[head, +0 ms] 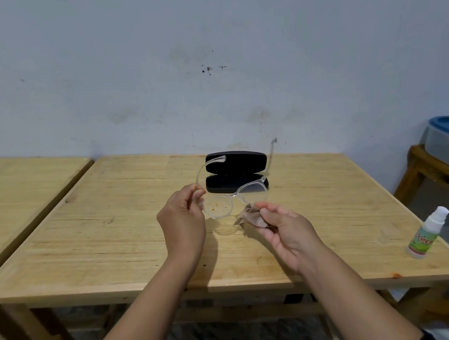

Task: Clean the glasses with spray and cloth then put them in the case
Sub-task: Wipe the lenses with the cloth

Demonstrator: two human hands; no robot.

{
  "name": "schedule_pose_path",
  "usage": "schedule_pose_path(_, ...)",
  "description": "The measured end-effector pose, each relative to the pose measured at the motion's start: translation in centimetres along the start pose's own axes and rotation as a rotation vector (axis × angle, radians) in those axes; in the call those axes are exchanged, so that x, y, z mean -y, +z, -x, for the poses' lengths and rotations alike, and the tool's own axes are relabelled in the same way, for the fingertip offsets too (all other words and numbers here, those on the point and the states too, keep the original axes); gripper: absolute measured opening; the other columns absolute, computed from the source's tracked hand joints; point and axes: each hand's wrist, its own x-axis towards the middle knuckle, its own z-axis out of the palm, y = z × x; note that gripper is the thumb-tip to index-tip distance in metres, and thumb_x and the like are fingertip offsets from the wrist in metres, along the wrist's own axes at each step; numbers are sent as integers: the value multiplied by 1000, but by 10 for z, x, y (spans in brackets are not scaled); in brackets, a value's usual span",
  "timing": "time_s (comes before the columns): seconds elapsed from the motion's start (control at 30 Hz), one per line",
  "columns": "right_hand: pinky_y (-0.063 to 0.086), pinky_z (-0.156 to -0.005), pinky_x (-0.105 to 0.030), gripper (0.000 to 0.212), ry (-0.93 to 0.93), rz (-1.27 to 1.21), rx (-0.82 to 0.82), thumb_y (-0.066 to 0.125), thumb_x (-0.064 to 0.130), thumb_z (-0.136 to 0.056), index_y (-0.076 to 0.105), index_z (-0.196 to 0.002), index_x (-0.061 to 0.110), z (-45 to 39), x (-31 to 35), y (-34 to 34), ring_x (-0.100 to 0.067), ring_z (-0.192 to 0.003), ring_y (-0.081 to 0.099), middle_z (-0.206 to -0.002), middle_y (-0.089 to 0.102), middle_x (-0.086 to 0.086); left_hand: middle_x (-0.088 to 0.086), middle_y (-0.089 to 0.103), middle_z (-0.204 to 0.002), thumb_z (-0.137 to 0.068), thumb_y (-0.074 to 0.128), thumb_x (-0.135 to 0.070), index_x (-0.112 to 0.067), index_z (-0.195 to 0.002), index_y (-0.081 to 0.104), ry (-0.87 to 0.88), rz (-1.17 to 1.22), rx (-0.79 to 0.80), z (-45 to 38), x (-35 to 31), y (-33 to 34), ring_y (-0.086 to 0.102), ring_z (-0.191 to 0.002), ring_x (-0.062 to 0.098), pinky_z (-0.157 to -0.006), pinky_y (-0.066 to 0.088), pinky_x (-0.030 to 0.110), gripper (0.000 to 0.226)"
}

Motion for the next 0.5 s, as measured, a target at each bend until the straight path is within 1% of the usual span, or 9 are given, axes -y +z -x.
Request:
schedule_pose_path(0.07,60,-77,-38,17,3,-12,0,50,-7,-91,64,-100,-3,2,-5,7,-30,-91,71,-101,69,-22,1,69,-82,-87,58,-4,-14,-87,71,31,-9,8,4,-2,2,65,-74,16,-71,57,37,16)
schedule_pose_path(0.1,58,-82,-40,17,-3,-17,-7,50,-6,-91,64,-100,-2,2,-8,11,-30,-92,70,-102,69,-21,1,69,-82,-87,58,-4,-14,-87,71,41,-4,11,6,-2,4,65,-74,16,-70,57,36,17)
schedule_pose_path(0.17,52,-95,-44,17,-7,-33,-34,51,-6,-91,64,-100,-1,1,-14,18,-31,-98,68,-108,68,-22,1,69,-82,-87,58,-3,-14,-87,71,42,15,12,10,-3,8,65,-75,14,-71,57,35,17)
schedule_pose_path(0.23,48,-100,-44,16,-9,-46,-76,53,-4,-90,66,-97,2,0,-19,26,-30,-103,66,-113,67,-20,-1,68,-83,-86,58,-2,-14,-87,71,53,26,19,14,-5,10,65,-75,13,-71,58,35,17)
schedule_pose_path(0.3,47,-102,-40,16,-29,-55,-139,55,-2,-90,68,-90,8,1,-22,32,-27,-106,64,-114,65,-14,-4,66,-82,-86,58,-1,-14,-88,71,86,33,30,18,-8,13,65,-76,12,-71,58,35,18)
schedule_pose_path(0.33,46,-102,-38,18,-44,-59,-177,56,-1,-90,69,-85,12,3,-23,36,-24,-104,63,-111,65,-10,-6,65,-82,-85,58,1,-13,-89,71,98,41,38,20,-9,14,65,-76,12,-71,58,35,19)
schedule_pose_path(0.4,47,-98,-31,23,-88,-49,-258,58,2,-90,69,-80,20,3,-26,41,-17,-95,64,-99,67,-2,-9,64,-81,-84,57,3,-14,-89,71,119,46,48,24,-9,15,64,-75,10,-70,58,34,22)
schedule_pose_path(0.43,48,-95,-29,24,-115,-44,-293,58,3,-90,69,-80,22,3,-28,44,-16,-93,64,-97,68,-1,-10,64,-81,-84,57,4,-14,-88,71,131,42,51,25,-8,16,63,-74,7,-69,57,33,23)
schedule_pose_path(0.5,49,-90,-26,22,-156,-26,-363,60,5,-89,72,-86,23,1,-31,47,-16,-97,65,-103,71,-1,-11,64,-81,-82,57,5,-15,-87,70,158,39,55,28,-6,18,62,-76,5,-69,56,30,24)
